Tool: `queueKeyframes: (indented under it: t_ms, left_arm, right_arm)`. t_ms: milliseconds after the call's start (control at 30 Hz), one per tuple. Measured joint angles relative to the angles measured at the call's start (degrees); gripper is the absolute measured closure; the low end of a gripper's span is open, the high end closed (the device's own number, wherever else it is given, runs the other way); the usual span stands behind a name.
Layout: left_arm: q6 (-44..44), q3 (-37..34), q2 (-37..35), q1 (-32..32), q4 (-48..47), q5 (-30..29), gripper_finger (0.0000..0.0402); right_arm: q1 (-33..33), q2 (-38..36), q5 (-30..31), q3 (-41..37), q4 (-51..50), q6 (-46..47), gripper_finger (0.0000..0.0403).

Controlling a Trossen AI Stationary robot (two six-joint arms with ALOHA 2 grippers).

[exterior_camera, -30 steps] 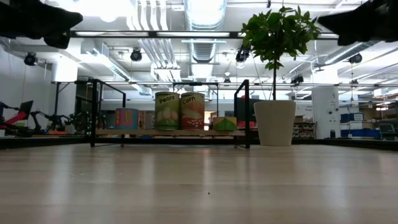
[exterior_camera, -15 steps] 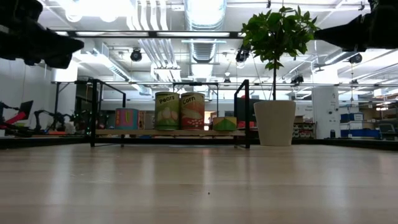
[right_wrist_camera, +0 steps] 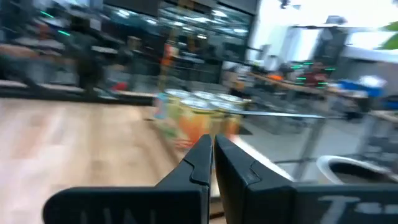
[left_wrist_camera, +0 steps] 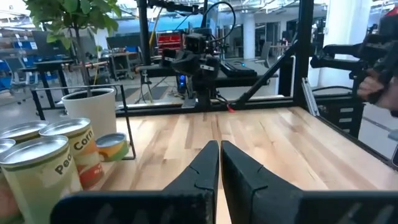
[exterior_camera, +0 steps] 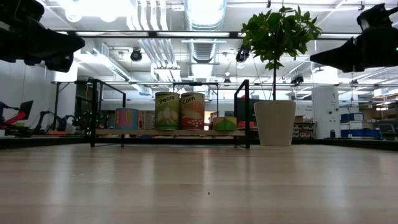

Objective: Pick and place cans onto a shelf
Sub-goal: Return to Home Position

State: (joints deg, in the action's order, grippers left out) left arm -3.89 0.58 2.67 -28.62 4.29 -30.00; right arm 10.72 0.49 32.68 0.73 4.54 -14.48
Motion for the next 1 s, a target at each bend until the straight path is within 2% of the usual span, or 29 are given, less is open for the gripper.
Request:
queueKeyframes:
  t_ms: [100,1000]
  left_arm:
    - [0.0,0.0,0.3,0.0,0.0,0.0,0.0402]
    - [0.0,0.0,0.4,0.0,0.0,0.0,0.0402]
  right_arm:
    - [0.0,0.0,3.7,0.0,0.0,-3.7,0.0394]
    - [0.0,0.1,3.4,0.0,0.0,-5.5,0.0394]
